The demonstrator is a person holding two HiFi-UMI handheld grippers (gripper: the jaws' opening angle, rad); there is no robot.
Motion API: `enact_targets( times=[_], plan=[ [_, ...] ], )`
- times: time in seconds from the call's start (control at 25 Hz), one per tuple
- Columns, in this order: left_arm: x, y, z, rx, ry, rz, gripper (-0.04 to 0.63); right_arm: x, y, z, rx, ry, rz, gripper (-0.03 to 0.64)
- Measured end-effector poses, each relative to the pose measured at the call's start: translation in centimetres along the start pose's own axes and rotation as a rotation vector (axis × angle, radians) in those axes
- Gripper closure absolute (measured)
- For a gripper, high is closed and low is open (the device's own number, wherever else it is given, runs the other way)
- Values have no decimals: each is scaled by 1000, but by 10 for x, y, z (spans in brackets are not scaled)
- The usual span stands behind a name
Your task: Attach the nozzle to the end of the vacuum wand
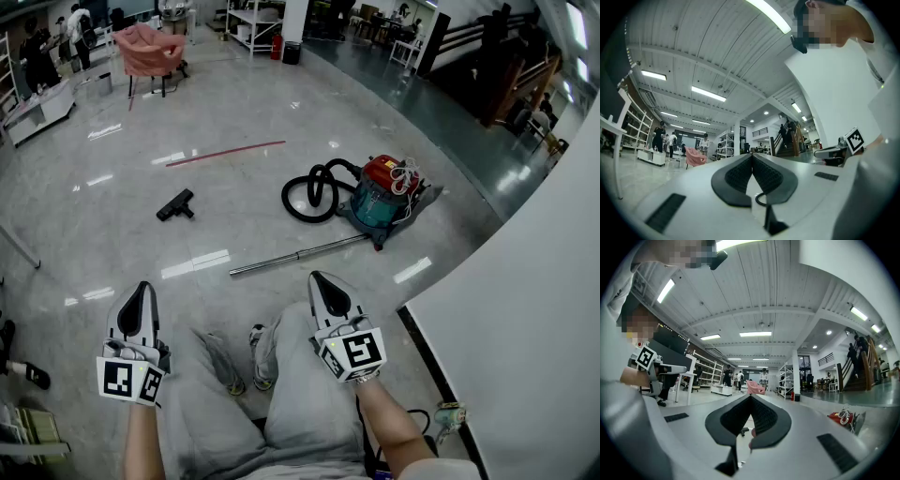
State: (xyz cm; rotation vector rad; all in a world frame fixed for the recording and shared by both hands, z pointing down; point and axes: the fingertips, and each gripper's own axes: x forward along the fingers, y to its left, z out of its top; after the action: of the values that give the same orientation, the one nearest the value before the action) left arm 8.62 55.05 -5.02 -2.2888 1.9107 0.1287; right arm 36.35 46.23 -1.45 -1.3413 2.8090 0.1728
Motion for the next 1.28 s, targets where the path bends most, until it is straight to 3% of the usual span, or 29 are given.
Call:
enact_targets(
  times=[0.24,0.84,1.28],
  plan=[
    [20,-4,4,18,-33,-40,584,-1,-20,14,-31,2,-83,614],
    [-39,2,2,44,8,40,584,4,41,0,15,6,73,612],
    [-79,67,-11,12,21,184,584,36,65,-24,71,63,152,614]
  ],
)
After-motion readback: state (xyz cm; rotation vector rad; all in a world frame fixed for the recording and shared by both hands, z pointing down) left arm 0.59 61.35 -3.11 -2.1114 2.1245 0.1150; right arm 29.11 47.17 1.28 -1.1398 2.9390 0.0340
